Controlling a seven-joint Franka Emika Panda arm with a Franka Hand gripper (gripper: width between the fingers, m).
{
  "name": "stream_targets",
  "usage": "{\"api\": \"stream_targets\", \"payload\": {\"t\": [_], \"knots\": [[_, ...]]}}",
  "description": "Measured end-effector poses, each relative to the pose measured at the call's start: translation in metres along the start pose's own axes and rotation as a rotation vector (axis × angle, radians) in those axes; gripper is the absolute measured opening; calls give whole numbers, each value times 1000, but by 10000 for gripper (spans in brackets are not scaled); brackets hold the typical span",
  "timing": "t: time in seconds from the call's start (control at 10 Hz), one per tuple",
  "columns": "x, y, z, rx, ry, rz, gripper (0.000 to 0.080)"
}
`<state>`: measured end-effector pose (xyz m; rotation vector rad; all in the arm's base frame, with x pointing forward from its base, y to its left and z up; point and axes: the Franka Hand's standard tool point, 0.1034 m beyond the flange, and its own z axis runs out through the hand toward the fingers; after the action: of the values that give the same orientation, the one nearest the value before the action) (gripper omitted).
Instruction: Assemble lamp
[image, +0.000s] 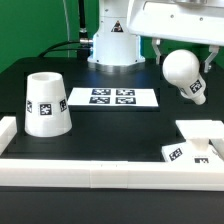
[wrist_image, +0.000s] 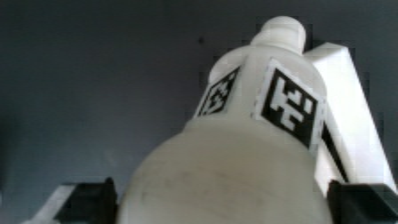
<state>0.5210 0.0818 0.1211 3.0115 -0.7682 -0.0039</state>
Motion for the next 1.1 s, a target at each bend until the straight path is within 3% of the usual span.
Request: {"api": "stream_targets", "payload": {"t": [0.3,0.7,1.1], "knots": [[0,1,0,-10,1,-60,577],[9,-2,-17,-91,-52,-295,577],[10,-3,-16,-91,-53,-294,577]]}}
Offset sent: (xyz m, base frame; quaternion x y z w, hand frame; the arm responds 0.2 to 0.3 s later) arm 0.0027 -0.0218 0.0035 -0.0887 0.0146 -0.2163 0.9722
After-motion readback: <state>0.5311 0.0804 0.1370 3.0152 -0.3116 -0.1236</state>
